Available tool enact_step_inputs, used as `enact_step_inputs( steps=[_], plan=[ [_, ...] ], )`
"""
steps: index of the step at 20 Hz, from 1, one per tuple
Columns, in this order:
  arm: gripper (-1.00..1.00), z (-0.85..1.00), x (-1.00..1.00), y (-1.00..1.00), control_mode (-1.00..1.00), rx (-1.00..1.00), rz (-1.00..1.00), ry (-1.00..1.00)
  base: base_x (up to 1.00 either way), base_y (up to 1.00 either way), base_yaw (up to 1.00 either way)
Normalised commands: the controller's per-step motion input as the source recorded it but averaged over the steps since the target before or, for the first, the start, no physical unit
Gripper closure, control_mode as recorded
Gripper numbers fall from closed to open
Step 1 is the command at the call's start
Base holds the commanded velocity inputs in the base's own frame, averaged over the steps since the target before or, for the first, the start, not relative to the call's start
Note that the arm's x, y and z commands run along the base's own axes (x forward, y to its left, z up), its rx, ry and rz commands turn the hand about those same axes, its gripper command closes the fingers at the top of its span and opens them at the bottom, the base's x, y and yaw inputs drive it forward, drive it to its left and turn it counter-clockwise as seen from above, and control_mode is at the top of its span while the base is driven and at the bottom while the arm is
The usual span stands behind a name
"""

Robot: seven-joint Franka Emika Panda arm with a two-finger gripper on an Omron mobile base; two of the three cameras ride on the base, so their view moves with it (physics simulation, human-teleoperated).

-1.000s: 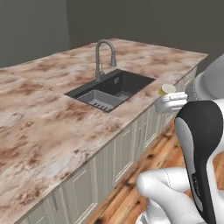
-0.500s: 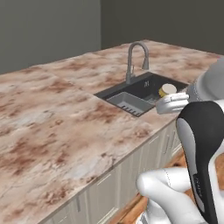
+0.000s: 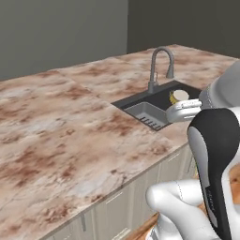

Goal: Locate and retrieve the dish brush and soap dispenser from the cabinet. Place them next to the sink.

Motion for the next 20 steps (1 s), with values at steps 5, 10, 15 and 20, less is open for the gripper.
enact_step_inputs(
  steps=[5,10,15,20],
  plan=[
    [1.0,0.0,0.0,0.0,1.0,0.0,0.0,0.0,0.58,-0.32,0.08],
    [1.0,0.0,0.0,0.0,1.0,0.0,0.0,0.0,0.44,0.2,0.07],
    [1.0,0.0,0.0,0.0,1.0,0.0,0.0,0.0,0.43,0.07,0.11],
    [1.0,0.0,0.0,0.0,1.0,0.0,0.0,0.0,0.37,0.0,0.14]
  ],
)
